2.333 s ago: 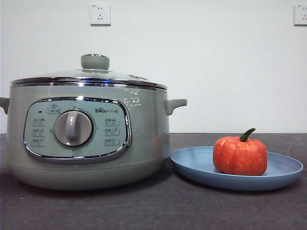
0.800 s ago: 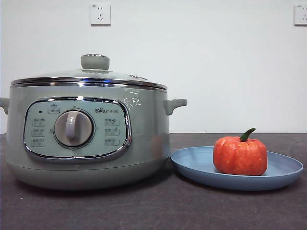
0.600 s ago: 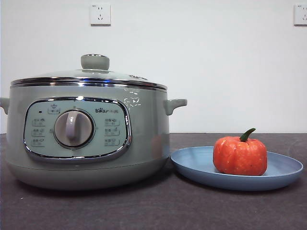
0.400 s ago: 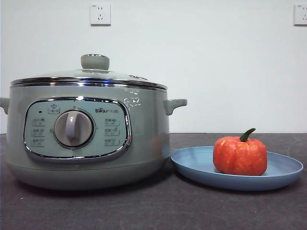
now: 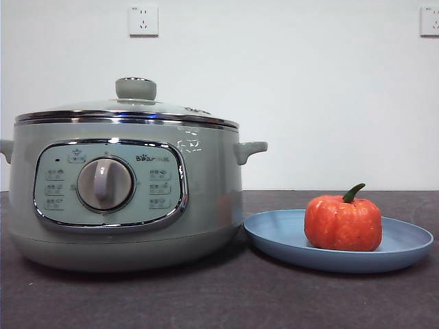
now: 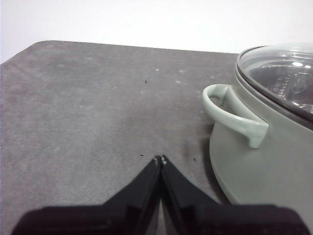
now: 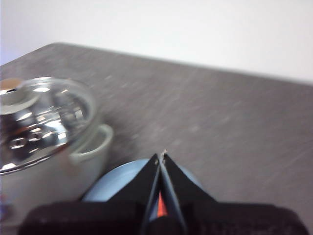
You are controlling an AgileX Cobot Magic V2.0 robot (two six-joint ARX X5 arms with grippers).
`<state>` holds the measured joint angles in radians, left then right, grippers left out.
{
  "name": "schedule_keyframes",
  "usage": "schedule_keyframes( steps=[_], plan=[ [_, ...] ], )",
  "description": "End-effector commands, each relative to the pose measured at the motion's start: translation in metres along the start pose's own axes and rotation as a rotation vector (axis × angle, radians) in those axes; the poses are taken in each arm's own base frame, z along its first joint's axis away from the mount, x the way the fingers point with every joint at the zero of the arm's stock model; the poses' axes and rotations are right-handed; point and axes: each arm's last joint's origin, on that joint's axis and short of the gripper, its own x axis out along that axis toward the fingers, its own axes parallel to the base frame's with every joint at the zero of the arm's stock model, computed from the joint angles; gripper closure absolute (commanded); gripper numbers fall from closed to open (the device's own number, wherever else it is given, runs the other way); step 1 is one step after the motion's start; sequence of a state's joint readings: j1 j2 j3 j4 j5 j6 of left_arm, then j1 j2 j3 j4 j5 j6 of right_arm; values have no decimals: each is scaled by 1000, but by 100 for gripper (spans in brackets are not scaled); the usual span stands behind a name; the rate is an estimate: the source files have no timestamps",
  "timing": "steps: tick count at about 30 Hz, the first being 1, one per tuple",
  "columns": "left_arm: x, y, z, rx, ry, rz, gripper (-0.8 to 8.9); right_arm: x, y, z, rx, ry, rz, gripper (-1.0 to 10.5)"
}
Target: Take the pumpkin out from the steamer,put the pumpkin in the blue plate,close the lid
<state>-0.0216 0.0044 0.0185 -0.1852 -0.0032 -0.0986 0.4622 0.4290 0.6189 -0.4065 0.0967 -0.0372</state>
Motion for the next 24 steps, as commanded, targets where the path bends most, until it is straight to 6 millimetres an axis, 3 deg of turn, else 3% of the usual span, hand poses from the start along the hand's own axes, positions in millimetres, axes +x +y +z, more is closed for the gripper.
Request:
schedule_keyframes(
  steps=[1,6,15,24],
  plan=[
    [2,1,-5,-7,12,-1,817,-6,-8,-13,-59,-53,-42,963],
    [2,1,-5,-7,12,-1,817,-10,-18,-48,-40,-143,-116,963],
    [2,1,-5,-7,12,-1,817,8,-29,-117,53,-164,-264,963],
    [2,1,-5,-7,12,-1,817,16,-29,-137,95,-90,-261,963]
  ],
)
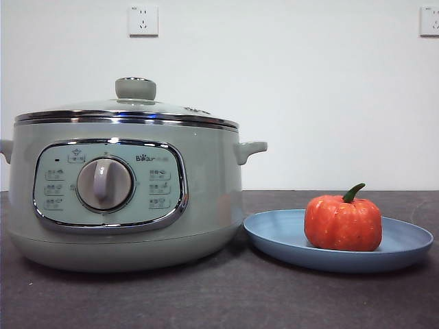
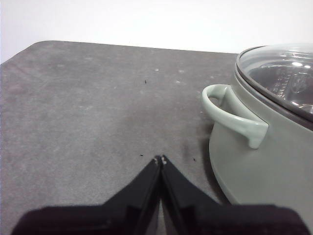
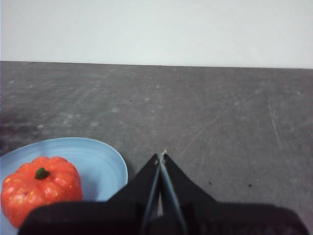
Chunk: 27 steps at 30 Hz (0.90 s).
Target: Take the pumpkin out from the steamer,put the pumpkin in the blue plate,close the lid
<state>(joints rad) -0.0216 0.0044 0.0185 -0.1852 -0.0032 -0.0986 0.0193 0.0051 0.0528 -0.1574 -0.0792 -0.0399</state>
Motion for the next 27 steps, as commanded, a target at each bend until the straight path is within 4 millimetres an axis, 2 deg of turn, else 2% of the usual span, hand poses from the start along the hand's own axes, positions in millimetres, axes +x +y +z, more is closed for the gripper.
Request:
schedule_keyframes(
  steps=[1,11,27],
  plan=[
    [2,1,-5,-7,12,-1,817,1,0,-5,25,17,4,963],
    [2,1,-5,-7,12,-1,817,2,0,-15,75,92,-4,963],
    [2,1,-5,-7,12,-1,817,2,0,-15,75,93,-4,963]
  ],
)
